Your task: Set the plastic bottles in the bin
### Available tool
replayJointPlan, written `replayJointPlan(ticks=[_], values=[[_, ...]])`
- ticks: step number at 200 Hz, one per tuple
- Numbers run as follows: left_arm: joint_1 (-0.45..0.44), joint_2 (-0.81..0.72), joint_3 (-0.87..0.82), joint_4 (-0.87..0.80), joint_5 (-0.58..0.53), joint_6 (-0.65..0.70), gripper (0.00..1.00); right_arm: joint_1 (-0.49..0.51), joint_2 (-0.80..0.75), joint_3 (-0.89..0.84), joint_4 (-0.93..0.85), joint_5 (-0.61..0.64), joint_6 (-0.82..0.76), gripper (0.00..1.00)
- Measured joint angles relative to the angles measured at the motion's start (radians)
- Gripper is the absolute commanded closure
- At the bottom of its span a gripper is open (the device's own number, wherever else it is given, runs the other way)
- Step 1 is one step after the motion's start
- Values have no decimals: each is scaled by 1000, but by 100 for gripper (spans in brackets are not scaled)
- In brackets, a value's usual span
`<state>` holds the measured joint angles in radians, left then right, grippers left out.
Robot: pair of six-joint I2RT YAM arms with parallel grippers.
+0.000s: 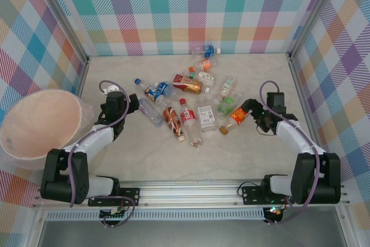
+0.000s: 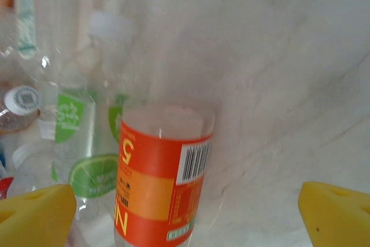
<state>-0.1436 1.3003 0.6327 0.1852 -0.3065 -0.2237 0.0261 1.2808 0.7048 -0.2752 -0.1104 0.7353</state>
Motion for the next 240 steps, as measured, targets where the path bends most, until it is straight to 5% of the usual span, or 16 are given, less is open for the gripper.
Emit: replayJointPlan(ticks=[106,157,198,240], values=[[-15,-2,43,-133,213,-218,0,87,241,135,-52,77,191,14],[-60,1,53,-127,291,-263,0,87,326,169,2,116,211,31],[-131,1,55,-127,291,-289,0,87,319,155,60,111,233,44],[-163,-5,79,-132,311,-276,0,90,169,66,89,126,216,47]])
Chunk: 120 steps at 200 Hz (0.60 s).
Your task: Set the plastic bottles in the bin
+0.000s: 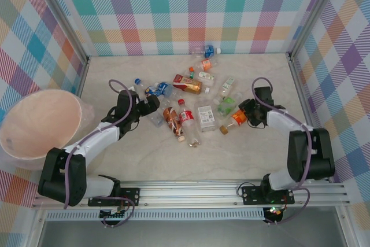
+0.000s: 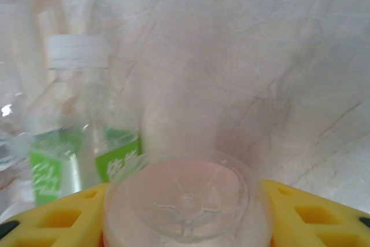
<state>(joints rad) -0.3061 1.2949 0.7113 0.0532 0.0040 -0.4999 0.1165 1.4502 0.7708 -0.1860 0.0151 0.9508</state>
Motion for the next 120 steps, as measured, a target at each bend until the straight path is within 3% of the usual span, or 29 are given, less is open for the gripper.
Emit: replayJointPlan(ticks=[50,120], values=[[-113,14,139,-4,113,90,0,81,-157,-46,124,-42,-62,53],[-324,222,307,-11,337,241,0,195,-131,50,233,-120,-77,51]])
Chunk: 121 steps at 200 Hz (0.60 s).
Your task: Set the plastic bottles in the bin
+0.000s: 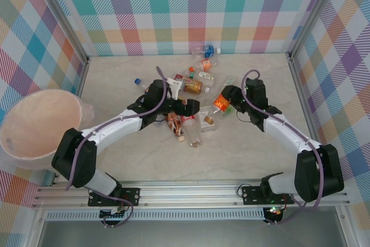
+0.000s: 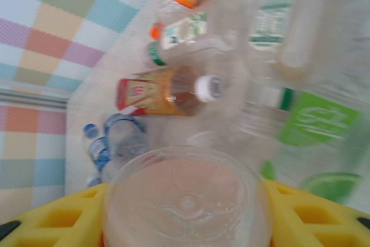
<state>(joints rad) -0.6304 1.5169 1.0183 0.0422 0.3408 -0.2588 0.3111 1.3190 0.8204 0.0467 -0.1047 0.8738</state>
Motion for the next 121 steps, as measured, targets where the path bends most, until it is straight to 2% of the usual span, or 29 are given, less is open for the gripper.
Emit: replayJointPlan(ticks=[33,68,81,109,121], values=[[-50,90,89,-29,45,41,0,45,34,56,45,-25,0,51],[-63,154,160,-37,52,50,0,81,60,80,65,-62,0,51],[-63,181,183,-37,66,51,8,88,70,93,66,-80,0,50],[-63,216,195,-32,91,50,35,93,80,120,66,-111,1,49],[-66,219,195,-24,109,47,42,93,81,124,66,-118,0,48]])
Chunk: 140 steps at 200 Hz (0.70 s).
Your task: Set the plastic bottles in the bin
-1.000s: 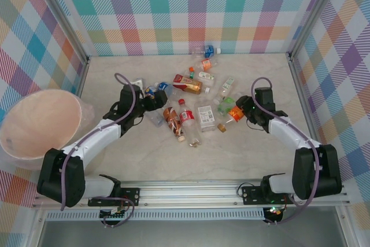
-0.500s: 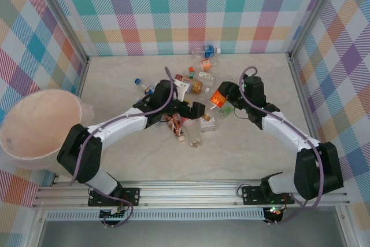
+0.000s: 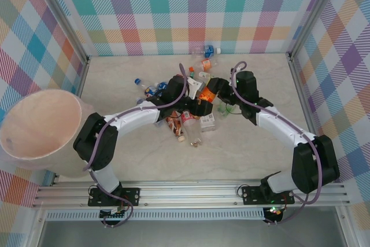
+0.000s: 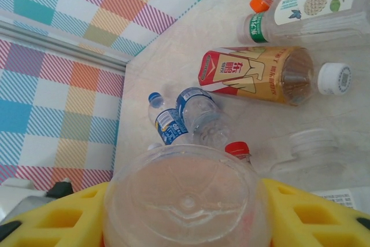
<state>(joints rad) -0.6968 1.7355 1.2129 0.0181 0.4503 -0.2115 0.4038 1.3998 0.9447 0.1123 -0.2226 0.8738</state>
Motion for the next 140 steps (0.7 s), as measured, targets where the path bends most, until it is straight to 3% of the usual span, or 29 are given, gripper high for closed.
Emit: replayJointPlan(ticks=[17,35,57,71,102,140], values=[[-3,-1,0,13,2,-9,47,-2,0,4,-2,-8,0,41],[-3,-5,-6,33,-10,-11,48,-2,0,15,-6,-10,-14,29],[-3,-22,-24,43,-88,-13,49,-5,-6,31,-39,-19,-36,17],[-3,-33,-30,29,-166,-16,49,-6,-26,54,-77,-22,-54,0],[-3,-73,-31,-70,-390,-32,49,-10,-144,85,-115,46,-101,0],[-3,-227,9,-311,-680,-38,49,-13,-259,80,-117,208,-145,0]])
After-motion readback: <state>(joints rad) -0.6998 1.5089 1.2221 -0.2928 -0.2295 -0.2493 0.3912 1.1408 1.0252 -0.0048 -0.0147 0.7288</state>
